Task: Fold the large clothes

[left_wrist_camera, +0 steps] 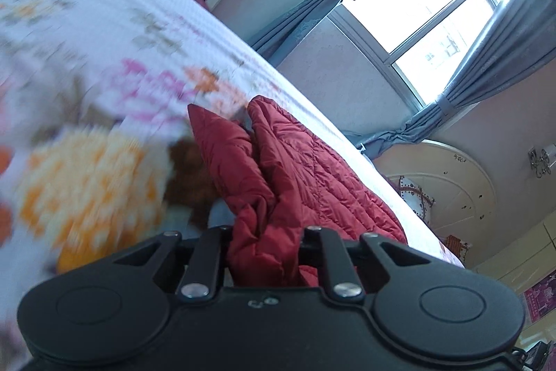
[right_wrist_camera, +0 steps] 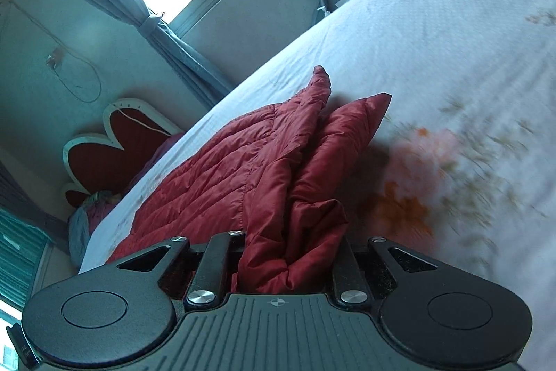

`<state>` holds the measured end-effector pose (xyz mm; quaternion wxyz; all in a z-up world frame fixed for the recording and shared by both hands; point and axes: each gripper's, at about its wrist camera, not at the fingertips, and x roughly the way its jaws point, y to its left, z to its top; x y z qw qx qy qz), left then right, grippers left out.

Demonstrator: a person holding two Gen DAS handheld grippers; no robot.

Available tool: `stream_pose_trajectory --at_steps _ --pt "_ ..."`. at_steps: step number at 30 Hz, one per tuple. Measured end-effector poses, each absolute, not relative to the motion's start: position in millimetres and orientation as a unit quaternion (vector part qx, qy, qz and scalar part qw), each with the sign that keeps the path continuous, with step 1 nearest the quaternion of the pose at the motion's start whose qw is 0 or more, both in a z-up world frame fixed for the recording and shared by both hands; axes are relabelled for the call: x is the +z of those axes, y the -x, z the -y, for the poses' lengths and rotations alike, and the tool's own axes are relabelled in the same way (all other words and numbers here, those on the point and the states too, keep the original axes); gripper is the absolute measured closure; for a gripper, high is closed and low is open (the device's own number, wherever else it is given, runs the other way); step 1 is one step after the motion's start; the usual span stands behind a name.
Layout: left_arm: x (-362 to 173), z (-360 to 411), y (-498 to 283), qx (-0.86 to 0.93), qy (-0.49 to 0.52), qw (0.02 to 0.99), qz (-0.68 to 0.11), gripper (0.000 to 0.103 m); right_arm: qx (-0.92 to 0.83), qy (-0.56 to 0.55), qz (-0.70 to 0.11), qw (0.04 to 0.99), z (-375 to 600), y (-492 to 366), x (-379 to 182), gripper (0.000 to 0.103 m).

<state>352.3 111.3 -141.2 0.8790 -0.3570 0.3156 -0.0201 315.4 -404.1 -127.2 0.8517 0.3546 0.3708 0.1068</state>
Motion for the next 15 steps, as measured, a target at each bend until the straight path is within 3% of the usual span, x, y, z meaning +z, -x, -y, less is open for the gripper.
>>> stream_pose_trajectory --at_steps 15 --pt "-145.5 -95.6 -242.4 0.004 0.365 0.876 -0.315 0.088 0.127 -0.353 -0.387 0.842 433.2 -226.1 -126.7 0.087"
